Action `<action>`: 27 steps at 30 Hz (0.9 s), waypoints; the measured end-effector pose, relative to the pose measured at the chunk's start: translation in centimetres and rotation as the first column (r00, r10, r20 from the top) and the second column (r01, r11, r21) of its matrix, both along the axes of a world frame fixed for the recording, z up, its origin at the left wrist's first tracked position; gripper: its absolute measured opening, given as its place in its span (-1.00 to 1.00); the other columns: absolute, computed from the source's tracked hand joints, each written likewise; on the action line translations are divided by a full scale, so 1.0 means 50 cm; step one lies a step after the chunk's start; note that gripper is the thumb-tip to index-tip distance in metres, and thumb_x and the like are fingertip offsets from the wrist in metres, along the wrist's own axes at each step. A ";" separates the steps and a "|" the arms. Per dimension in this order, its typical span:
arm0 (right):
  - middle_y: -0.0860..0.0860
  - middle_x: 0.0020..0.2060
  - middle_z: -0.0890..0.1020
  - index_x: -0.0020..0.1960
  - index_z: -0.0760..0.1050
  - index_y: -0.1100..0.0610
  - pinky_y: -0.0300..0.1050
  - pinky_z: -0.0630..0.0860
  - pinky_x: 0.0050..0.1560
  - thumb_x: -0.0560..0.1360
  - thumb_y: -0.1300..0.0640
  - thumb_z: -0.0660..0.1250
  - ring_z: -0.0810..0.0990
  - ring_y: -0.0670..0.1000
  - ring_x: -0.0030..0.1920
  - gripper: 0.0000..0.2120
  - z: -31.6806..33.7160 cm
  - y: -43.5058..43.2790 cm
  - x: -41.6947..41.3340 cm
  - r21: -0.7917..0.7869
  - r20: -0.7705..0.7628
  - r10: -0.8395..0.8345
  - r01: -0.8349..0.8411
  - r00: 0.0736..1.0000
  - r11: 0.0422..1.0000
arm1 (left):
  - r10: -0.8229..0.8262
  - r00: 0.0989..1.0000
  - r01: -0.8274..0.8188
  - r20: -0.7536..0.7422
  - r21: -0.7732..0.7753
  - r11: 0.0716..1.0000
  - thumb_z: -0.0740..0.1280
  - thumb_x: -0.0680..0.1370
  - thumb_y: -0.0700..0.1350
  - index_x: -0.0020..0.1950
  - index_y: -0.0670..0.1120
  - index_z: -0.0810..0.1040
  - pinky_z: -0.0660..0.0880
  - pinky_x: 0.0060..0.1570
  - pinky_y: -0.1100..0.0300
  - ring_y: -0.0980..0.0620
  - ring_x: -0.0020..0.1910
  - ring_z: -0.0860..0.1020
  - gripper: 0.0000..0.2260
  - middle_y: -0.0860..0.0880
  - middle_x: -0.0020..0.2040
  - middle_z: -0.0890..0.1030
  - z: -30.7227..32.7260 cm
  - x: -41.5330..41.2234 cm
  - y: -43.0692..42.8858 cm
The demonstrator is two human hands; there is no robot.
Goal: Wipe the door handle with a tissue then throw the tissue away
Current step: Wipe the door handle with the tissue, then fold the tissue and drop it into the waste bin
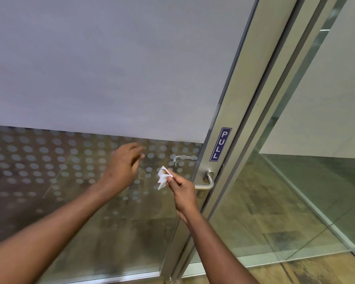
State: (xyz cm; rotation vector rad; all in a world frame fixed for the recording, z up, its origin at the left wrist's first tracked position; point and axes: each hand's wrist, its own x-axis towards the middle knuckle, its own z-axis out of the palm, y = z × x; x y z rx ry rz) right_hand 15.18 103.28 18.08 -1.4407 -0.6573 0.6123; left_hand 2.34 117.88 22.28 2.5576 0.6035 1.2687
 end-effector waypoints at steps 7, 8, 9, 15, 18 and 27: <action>0.14 0.01 0.70 0.25 0.47 0.35 -0.27 0.61 -0.01 0.56 0.34 0.19 0.68 -0.04 -0.04 -0.72 0.015 -0.025 0.021 0.268 -0.438 0.208 -0.094 0.875 0.959 | -0.303 0.951 0.221 0.066 -0.829 0.514 0.34 0.52 -0.27 0.09 -0.21 0.63 0.48 -0.37 0.37 0.13 -0.34 0.55 -0.83 -0.02 -0.25 0.65 -0.002 0.040 -0.057; 0.18 0.02 0.69 0.25 0.47 0.35 -0.21 0.61 0.06 0.57 0.34 0.19 0.67 0.02 0.02 -0.72 0.020 -0.029 0.022 0.289 -0.462 0.237 -0.108 0.855 0.951 | -0.319 0.942 0.243 0.104 -0.868 0.433 0.32 0.54 -0.28 0.10 -0.24 0.62 0.53 -0.36 0.34 0.08 -0.31 0.56 -0.83 -0.08 -0.21 0.65 0.001 0.044 -0.061; 0.21 0.06 0.67 0.25 0.48 0.35 -0.16 0.60 0.12 0.57 0.33 0.18 0.66 0.07 0.06 -0.72 0.026 -0.032 0.022 0.302 -0.484 0.260 -0.120 0.836 0.946 | -0.321 0.936 0.261 0.144 -0.896 0.359 0.30 0.54 -0.30 0.10 -0.27 0.61 0.58 -0.32 0.29 0.04 -0.28 0.58 -0.83 -0.12 -0.17 0.65 0.004 0.047 -0.066; 0.31 0.19 0.56 0.28 0.44 0.37 0.01 0.46 0.30 0.57 0.34 0.21 0.56 0.18 0.18 -0.71 0.039 -0.044 0.029 0.299 -0.520 0.276 -0.130 0.809 0.945 | -0.334 0.915 0.294 0.224 -0.940 0.174 0.33 0.52 -0.30 0.10 -0.28 0.61 0.61 -0.15 0.15 -0.05 -0.19 0.59 -0.82 -0.22 -0.09 0.67 0.015 0.060 -0.080; 0.26 0.09 0.60 0.24 0.45 0.38 -0.15 0.60 0.00 0.56 0.32 0.23 0.61 0.09 0.00 -0.73 0.047 -0.047 0.026 0.262 -0.547 0.201 -0.062 0.813 0.963 | -0.284 0.929 0.300 0.235 -0.931 0.210 0.37 0.49 -0.30 0.02 -0.26 0.64 0.62 -0.15 0.14 -0.06 -0.20 0.61 -0.87 -0.22 -0.10 0.68 0.016 0.063 -0.085; 0.11 -0.22 0.65 -0.02 0.53 0.21 -0.27 0.51 -0.31 0.57 0.25 0.26 0.58 -0.06 -0.32 -0.92 0.047 -0.019 -0.037 0.052 -0.421 -0.100 0.134 0.901 0.990 | -0.111 0.963 0.266 0.247 -0.937 0.225 0.35 0.52 -0.27 -0.16 -0.28 0.61 0.61 -0.36 0.27 0.00 -0.36 0.58 -0.90 -0.19 -0.27 0.63 -0.017 0.059 -0.115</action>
